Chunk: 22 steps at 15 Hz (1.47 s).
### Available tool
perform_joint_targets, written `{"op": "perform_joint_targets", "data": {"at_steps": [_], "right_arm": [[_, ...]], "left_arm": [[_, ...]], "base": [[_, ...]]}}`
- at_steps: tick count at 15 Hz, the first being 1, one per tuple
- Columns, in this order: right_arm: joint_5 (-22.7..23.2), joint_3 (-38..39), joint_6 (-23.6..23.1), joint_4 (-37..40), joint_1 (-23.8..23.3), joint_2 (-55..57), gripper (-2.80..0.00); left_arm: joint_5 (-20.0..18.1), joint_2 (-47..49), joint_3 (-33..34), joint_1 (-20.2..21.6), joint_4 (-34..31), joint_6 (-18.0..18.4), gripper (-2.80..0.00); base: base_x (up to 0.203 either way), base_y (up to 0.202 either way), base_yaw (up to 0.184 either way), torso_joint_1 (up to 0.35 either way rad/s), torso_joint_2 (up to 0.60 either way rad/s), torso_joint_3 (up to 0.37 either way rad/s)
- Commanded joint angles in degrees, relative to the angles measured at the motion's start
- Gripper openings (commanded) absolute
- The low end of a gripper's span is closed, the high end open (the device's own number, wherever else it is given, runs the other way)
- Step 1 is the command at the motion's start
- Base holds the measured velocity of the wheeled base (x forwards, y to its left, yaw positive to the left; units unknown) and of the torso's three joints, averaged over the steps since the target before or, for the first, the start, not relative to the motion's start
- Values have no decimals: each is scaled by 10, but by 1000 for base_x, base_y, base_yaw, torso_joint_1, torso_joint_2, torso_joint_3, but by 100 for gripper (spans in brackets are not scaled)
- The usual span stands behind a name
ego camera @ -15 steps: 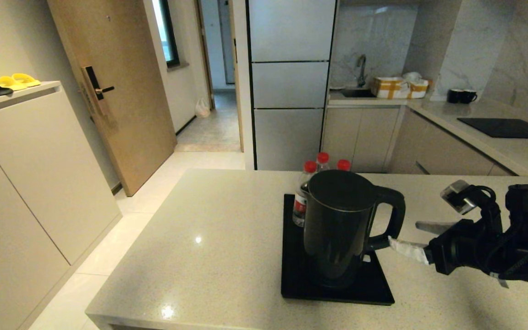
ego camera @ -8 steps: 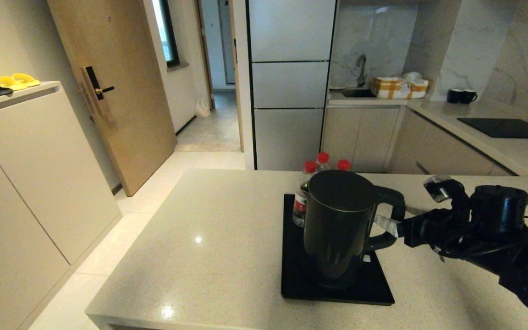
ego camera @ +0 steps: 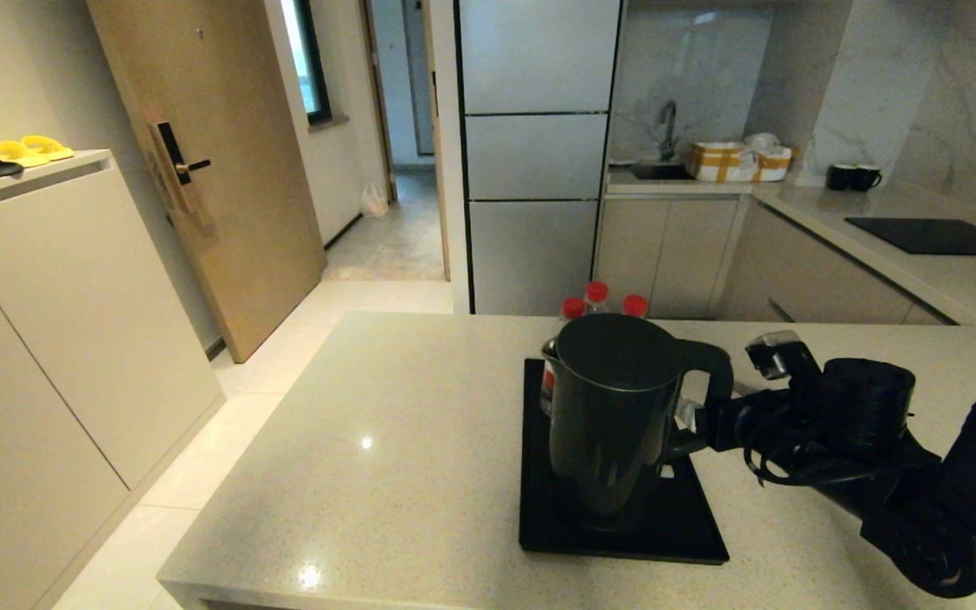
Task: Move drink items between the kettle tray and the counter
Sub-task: Pick up the kettle, then place it on the right
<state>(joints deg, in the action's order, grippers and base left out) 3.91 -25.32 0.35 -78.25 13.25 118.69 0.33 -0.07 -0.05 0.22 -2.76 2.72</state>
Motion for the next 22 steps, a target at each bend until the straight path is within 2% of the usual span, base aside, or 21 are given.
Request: {"op": "perform_joint_targets", "data": {"at_steps": [1,2,11,14,18,22], "right_arm": [[0,3,0,-7,1,3,0],[-2,4,-1,-9,1,4,-280],[0,4,1,9,0,-36,-280],[12,-1,27,73,0,-117,-280],[51,-26,70,206,0,-234,-280],[51,-58,107,233,-7,-243,-280]], "left_arm": [[0,1,0,0,0,0,-280],[0,1,0,0,0,0,-280],[0,1,0,0,0,0,-280],[0,1,0,0,0,0,-280],[0,1,0,0,-1,0,-280],[0,1,0,0,-1,0,-280]], "base": [[0,0,0,0,0,0],[0,0,0,0,0,0],[0,0,0,0,0,0],[0,0,0,0,0,0],[0,0,0,0,0,0],[0,0,0,0,0,0]]}}
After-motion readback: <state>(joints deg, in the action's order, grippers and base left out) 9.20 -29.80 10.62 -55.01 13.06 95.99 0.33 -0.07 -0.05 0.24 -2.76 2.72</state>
